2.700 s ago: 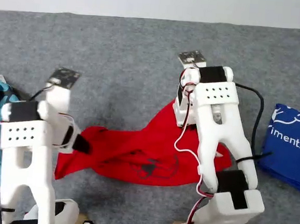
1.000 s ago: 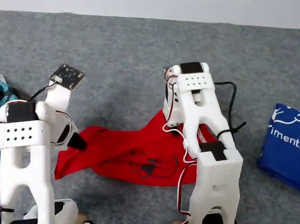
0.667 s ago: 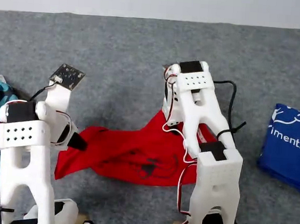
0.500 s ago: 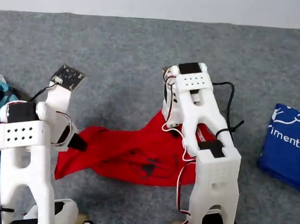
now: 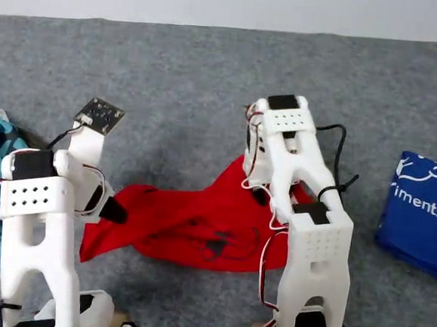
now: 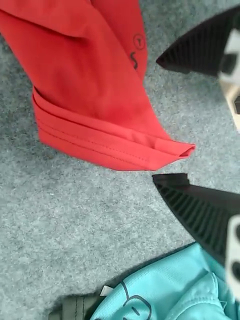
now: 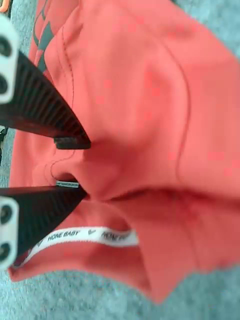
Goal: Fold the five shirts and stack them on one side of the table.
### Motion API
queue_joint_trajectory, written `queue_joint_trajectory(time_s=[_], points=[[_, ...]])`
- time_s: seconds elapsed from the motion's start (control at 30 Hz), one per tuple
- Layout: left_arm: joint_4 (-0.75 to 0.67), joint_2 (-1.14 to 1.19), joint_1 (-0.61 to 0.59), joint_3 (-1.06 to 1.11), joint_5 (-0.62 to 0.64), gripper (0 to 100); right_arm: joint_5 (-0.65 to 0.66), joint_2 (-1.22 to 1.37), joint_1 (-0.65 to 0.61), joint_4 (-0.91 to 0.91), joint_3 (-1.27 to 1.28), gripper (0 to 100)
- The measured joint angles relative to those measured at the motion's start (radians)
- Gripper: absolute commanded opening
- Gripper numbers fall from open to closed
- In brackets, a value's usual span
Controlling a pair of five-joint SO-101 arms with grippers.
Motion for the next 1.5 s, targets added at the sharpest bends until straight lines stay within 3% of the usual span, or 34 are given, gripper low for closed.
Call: queue_joint_trajectory(time_s=[0.47,0.6,0.73,0.9,1.23,1.5], points=[[0.000,0.000,0.000,0.000,0.000,32,0.000,0.000,0.009,0.002,0.002,10.6],[0.000,0.000,0.000,0.000,0.000,32,0.000,0.000,-0.034,0.002,0.009,0.9],[0.000,0.000,0.000,0.000,0.000,31,0.000,0.000,-0.044,0.002,0.009,1.0],[0.000,0.000,0.000,0.000,0.000,26,0.000,0.000,-0.023,0.002,-0.006,1.0],[0.008,0.000,0.000,0.000,-0.002,26,0.058,-0.166,0.052,0.002,-0.032,1.0],[0.032,0.000,0.000,0.097,-0.242,26,0.063,-0.178,0.091,0.002,-0.032,1.0]])
